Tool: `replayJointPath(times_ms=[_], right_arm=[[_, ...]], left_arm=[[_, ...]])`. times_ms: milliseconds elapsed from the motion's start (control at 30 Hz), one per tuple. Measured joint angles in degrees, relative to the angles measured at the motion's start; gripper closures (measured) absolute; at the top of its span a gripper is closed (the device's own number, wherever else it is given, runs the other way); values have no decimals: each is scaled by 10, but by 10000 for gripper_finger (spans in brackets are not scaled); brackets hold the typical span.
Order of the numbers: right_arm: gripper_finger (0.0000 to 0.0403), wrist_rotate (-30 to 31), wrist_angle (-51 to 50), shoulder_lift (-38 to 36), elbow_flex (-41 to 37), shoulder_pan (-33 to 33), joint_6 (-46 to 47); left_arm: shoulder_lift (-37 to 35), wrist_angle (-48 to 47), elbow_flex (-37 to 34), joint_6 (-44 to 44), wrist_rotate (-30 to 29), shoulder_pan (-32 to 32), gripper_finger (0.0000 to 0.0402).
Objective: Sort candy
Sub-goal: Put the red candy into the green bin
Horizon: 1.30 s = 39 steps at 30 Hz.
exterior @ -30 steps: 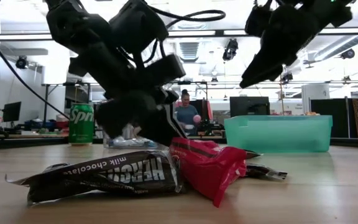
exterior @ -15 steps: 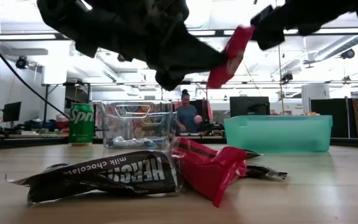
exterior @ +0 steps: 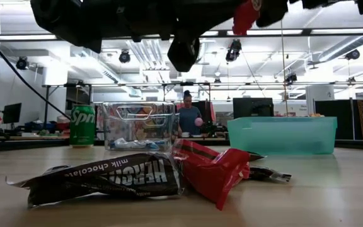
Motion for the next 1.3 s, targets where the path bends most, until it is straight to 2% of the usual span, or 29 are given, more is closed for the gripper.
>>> replayJointPath(times_ms=[100,300,400,600,667,833,1067,1300], right_arm=[[209,-7,31,13,0,0,-7],[222,-7,59,40,0,0,-14],[254,-6,69,44,0,-2,-14],[361,-1,70,44,0,-2,-16],[380,-1,70,44,0,-5,-11],[380,-5,69,43,0,-17,24],[381,-6,67,35,0,-24,55],[382,17,48,20,0,-30,57]], left_arm=[[8,16,0,-1,-20,0,401],[29,53,1,-8,-21,-1,401],[33,59,1,-16,-21,-1,401],[35,57,1,-17,-21,-2,401],[36,55,1,-17,-21,-2,398],[36,55,1,-27,-22,-1,369],[36,49,1,-15,-25,-1,301],[22,-42,1,-19,-24,0,248]])
